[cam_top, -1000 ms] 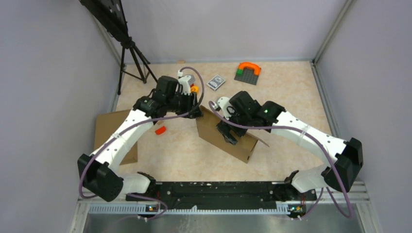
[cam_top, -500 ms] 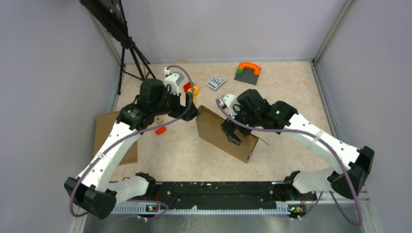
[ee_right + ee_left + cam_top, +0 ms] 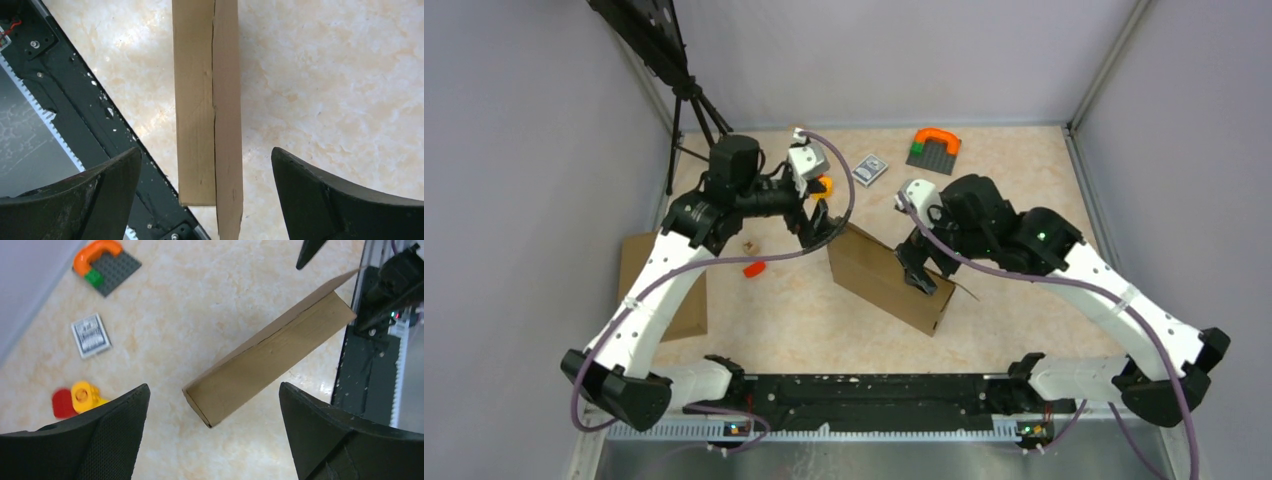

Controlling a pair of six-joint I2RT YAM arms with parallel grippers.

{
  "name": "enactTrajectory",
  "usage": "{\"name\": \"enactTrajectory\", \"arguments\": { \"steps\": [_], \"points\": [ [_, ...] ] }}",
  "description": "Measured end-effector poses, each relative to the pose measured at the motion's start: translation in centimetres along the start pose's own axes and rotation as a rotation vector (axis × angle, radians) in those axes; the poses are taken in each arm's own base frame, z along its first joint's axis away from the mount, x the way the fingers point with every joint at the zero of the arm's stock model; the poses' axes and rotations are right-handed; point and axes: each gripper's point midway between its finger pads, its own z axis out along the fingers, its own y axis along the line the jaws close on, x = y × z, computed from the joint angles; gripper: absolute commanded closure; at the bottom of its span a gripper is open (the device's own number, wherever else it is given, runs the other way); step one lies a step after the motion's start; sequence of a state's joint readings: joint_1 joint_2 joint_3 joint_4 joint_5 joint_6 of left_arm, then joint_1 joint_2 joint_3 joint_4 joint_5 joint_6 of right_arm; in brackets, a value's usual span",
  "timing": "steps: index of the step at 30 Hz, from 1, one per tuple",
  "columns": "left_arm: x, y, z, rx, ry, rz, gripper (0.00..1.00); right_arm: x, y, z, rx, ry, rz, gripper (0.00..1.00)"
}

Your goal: Fold the paper box

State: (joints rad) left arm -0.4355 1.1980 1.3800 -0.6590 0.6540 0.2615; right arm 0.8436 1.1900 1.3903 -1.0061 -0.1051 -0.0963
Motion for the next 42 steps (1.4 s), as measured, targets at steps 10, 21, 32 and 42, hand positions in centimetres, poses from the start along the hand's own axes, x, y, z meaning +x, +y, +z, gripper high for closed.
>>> {"name": "enactTrajectory", "arguments": {
  "steps": [10,21,32,42],
  "points": [
    [-1.7,-3.1,6.8,0.372,0.069,0.469,0.01,0.8,-1.2,-6.3,0.164,-0.075,0.237,0.26],
    [3.3,-6.3,10.5,0.6,0.225,0.638,0.02,7.0,-1.0,-6.5,0.241,0.114,0.405,0.4],
    [5.5,-8.6,12.1,0.605,0.313,0.694,0.02,10.0,-0.8,-5.4,0.267,0.197,0.461,0.53],
    [7.2,-9.4,12.5,0.591,0.384,0.689,0.01,11.3,-0.7,-4.6,0.273,0.2,0.489,0.62]
  ]
}}
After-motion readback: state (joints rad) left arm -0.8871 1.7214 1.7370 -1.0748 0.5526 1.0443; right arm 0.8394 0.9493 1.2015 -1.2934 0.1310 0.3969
